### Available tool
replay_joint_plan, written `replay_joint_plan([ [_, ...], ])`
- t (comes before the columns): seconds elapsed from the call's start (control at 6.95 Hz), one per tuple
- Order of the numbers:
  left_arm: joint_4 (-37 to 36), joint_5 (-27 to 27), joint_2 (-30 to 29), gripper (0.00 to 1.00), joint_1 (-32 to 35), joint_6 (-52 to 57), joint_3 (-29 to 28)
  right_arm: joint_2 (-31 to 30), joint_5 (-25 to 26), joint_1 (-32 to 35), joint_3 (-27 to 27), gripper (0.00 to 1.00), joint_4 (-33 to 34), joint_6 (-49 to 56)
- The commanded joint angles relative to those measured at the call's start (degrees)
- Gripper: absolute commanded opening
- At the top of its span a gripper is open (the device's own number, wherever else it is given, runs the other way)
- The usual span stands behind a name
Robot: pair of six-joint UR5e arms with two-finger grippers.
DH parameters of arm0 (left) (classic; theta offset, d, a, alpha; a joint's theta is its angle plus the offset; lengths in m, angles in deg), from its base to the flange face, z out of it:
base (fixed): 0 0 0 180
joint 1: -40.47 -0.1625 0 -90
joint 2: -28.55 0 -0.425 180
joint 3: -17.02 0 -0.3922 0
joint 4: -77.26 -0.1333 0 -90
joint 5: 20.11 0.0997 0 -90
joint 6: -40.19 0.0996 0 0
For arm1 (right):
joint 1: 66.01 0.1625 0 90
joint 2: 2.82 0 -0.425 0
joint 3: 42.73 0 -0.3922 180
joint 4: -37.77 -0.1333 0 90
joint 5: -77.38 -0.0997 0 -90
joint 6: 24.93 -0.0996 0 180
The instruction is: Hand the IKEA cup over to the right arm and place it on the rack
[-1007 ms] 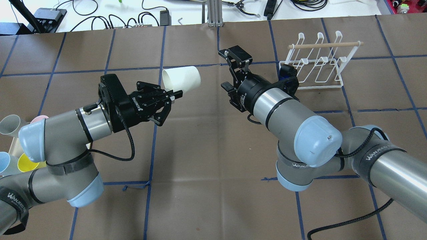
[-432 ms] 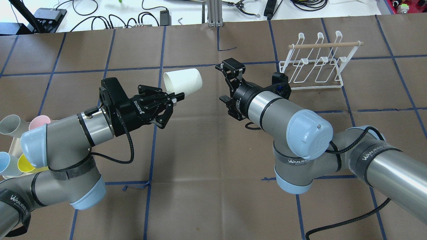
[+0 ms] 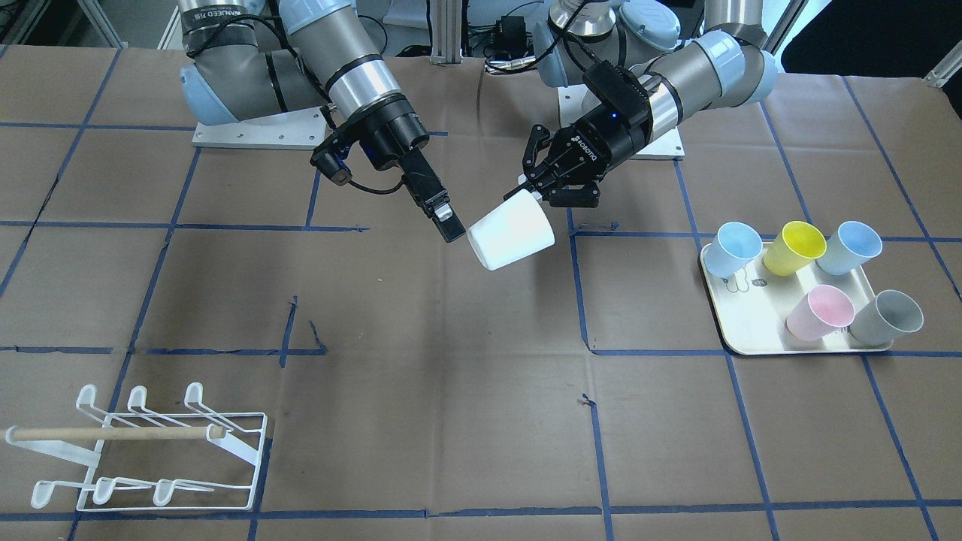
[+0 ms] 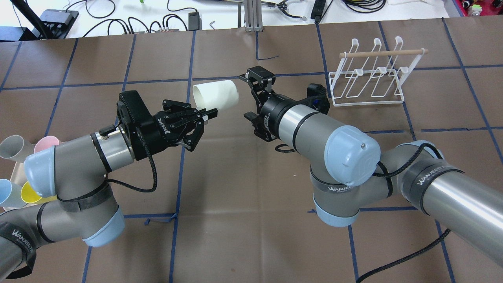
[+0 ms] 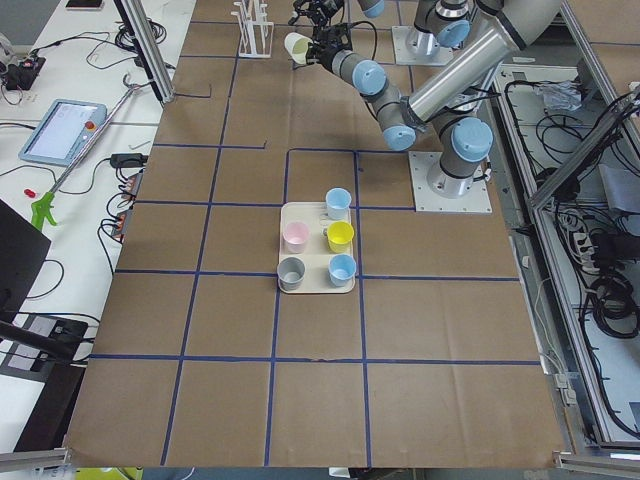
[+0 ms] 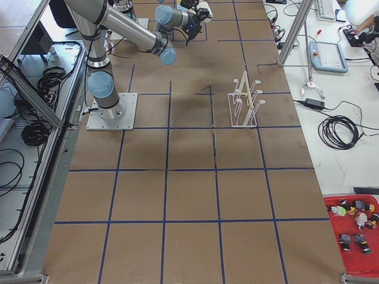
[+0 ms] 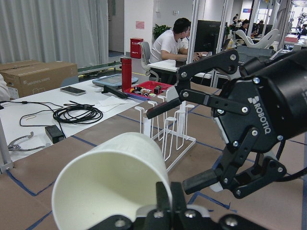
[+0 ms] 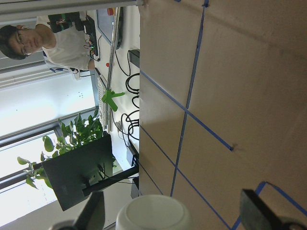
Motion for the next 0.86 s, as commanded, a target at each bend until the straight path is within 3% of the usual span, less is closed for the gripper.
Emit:
replay_joint_plan([
  [0.0,0.0,0.0,0.0,0.00,0.0,0.1,0.0,0.2,0.2,1.2,-1.5,1.00,-1.2,-2.0],
  [0.72,0.0,0.1,0.0,0.00,0.0,0.1,0.0,2.2,0.5,2.8,-2.4,1.00,-1.4,-2.1],
])
